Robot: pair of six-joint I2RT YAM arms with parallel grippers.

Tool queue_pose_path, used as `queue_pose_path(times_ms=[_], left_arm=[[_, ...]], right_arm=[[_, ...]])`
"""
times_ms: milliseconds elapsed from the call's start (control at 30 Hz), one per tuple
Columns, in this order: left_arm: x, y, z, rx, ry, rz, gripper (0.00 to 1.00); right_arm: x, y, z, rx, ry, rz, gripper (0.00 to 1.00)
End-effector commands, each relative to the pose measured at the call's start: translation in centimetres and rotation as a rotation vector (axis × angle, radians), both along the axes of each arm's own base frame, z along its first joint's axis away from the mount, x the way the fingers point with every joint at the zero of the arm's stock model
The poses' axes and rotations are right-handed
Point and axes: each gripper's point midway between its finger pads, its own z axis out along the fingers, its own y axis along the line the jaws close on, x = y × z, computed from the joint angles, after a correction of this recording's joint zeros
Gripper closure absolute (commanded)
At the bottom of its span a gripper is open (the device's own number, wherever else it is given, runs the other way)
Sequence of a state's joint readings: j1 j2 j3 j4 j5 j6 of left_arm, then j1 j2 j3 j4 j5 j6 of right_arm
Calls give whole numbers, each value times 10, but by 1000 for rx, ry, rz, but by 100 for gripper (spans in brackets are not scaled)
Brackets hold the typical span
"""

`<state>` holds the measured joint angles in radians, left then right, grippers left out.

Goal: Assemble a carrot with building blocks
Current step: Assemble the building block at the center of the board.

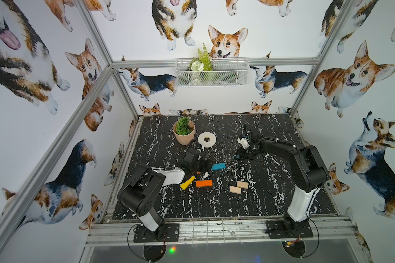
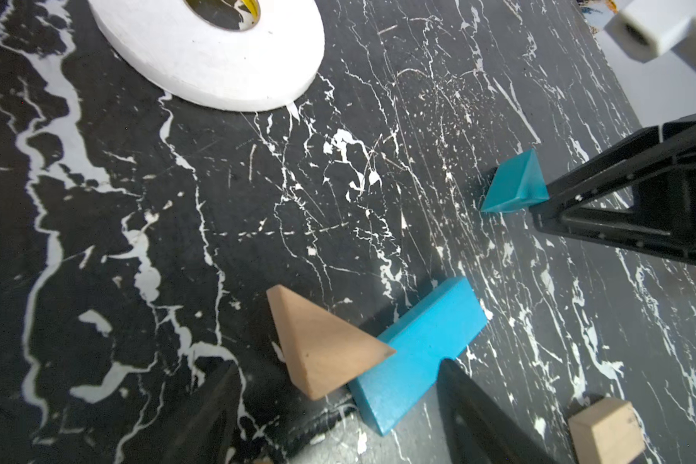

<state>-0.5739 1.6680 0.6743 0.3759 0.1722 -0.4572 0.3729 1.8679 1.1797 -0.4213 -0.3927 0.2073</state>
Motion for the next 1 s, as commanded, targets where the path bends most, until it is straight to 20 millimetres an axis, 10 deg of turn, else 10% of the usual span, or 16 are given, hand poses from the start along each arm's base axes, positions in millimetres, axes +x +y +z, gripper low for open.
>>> queue_pose_path(times_ms=[0, 333, 700, 967], left_arm=[[2, -12, 1, -43, 3, -26, 22], [1, -16, 5, -50, -5, -39, 23], [2, -17, 11, -58, -16, -44, 23], [0, -14, 12, -39, -21, -49, 23]], right_arm=[[3, 10, 1, 21, -16, 27, 54], [2, 13, -2, -19, -27, 47, 51], [16, 31, 44, 127, -197, 45, 56], [29, 48, 21, 5, -141, 94, 57]])
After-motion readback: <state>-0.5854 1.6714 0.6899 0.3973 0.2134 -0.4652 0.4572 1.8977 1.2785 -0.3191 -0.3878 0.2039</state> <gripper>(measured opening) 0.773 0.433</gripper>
